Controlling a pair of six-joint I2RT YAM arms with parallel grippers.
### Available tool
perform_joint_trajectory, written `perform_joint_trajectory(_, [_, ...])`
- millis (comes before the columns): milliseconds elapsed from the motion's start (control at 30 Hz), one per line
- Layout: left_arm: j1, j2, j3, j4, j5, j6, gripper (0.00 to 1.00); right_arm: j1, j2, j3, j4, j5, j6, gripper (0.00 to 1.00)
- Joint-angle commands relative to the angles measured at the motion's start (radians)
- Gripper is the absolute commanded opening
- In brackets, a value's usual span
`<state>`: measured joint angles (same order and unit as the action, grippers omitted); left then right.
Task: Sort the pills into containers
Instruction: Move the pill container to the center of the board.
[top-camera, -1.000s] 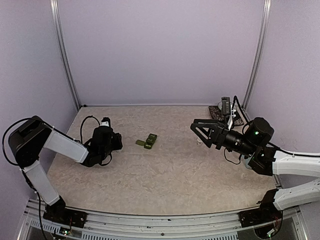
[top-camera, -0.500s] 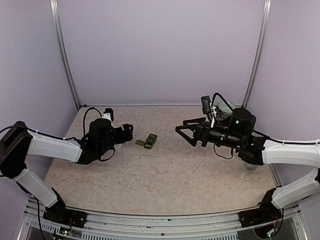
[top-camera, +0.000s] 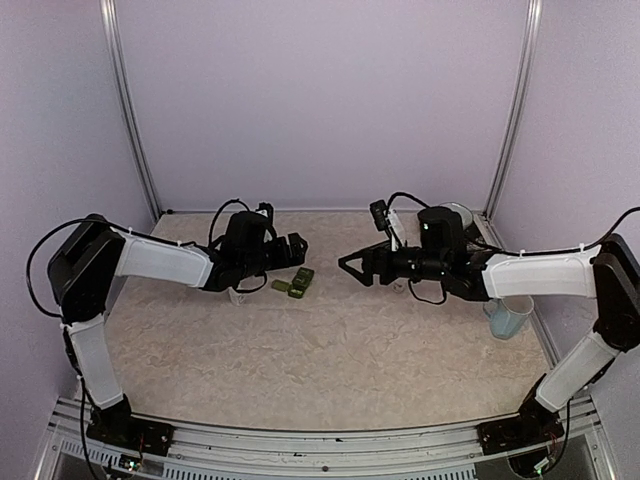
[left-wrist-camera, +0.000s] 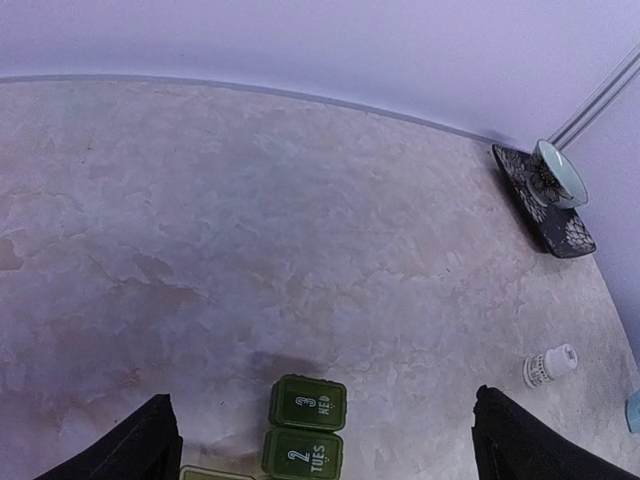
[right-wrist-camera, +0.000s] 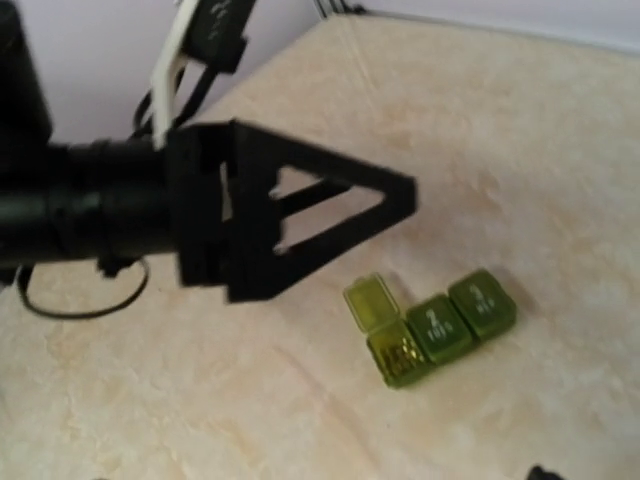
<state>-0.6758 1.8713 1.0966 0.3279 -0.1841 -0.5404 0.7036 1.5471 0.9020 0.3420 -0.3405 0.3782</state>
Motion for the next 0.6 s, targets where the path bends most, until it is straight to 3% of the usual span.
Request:
perform_joint_trajectory(0, [0.031, 0.068, 0.074, -0.088, 0.098, 0.019, 0.99, -0.006, -0.024, 0.008, -0.037, -0.01, -0.02, 0.88])
perform_joint_trajectory(567, [0.064, 0.271, 0.257, -0.204, 0.376, 0.139, 0.94, -0.016, -0.279, -0.06, -0.205, 0.015, -0.072, 0.88])
